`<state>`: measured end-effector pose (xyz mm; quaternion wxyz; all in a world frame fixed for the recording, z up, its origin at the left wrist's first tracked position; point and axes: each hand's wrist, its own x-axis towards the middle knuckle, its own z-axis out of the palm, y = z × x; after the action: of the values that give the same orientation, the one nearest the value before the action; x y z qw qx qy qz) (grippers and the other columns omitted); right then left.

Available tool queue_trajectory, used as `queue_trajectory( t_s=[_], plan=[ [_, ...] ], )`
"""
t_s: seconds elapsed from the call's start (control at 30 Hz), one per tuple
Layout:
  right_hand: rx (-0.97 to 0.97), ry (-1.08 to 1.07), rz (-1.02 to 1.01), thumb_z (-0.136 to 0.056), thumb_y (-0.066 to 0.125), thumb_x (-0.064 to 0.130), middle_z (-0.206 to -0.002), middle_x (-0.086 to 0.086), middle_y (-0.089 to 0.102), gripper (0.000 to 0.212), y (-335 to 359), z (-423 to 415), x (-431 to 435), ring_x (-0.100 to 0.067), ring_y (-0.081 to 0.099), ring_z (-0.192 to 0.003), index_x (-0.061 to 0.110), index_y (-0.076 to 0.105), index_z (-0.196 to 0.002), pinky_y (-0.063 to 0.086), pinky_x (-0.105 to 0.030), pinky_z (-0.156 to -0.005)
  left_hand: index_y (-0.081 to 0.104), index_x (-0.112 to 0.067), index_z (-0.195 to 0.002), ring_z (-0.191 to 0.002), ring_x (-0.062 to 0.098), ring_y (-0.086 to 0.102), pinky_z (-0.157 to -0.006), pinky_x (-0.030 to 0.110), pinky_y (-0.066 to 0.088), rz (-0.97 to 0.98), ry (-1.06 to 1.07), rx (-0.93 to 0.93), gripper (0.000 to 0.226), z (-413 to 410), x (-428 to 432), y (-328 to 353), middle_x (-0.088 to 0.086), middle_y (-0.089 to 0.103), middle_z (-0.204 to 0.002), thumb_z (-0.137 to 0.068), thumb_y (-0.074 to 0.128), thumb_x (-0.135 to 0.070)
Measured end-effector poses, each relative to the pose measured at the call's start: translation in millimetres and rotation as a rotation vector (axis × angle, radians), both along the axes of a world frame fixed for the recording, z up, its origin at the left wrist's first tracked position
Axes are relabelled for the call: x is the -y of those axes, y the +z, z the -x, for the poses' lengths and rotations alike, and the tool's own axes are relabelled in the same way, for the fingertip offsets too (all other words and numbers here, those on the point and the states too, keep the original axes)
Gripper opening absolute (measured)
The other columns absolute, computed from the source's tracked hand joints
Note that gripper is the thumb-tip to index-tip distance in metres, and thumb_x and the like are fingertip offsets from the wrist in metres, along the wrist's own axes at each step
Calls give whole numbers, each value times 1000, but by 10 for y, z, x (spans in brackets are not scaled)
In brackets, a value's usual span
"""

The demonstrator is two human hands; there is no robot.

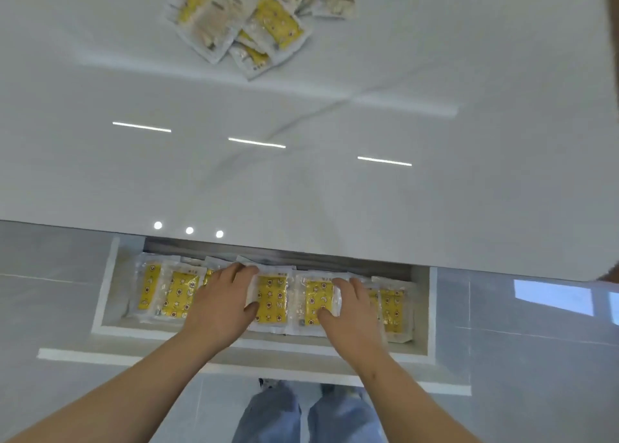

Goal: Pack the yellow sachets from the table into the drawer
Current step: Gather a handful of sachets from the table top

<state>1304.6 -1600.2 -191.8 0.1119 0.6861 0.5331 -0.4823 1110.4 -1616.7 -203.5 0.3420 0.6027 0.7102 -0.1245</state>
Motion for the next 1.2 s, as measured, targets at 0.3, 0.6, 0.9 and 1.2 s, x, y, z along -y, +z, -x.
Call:
queue_trajectory(
  t_s=[0.3, 0.6, 0.9, 1.2],
  plan=[
    [-230, -115, -272, -93, 50, 28, -151, 6, 24, 56, 1395, 330, -93, -16, 28, -137, 26, 27, -144, 29, -35, -112, 38, -26, -137, -130, 13, 35, -102, 23, 31, -356, 183, 170, 48, 130, -61, 1466, -8, 35, -143, -92, 54, -27],
    [-252, -155, -409, -92, 48, 30, -150, 3, 26, 55, 2618, 1009, -357, -20, 30, -136, 26, 28, -143, 28, -38, -110, 41, -23, -135, -128, 15, 39, -102, 25, 32, -562, 257, 247, 47, 703, -300, 2583, -5, 40, -140, -91, 56, -27],
    [-257, -382, -499, -90, 50, 31, -146, 1, 31, 53, 3011, 2778, -698, -21, 35, -132, 25, 32, -140, 34, -43, -108, 45, -25, -132, -129, 16, 40, -102, 27, 34, -641, 208, 315, 43, 2437, -970, 3001, -7, 41, -140, -91, 56, -27],
    [-183, -606, -532, -89, 50, 32, -146, 1, 35, 53, 3434, 4167, -971, -23, 36, -131, 25, 34, -139, 34, -41, -106, 42, -27, -133, -128, 15, 41, -101, 26, 37, -548, -111, 313, 43, 3733, -1647, 3456, -6, 40, -141, -92, 54, -28]
  ],
)
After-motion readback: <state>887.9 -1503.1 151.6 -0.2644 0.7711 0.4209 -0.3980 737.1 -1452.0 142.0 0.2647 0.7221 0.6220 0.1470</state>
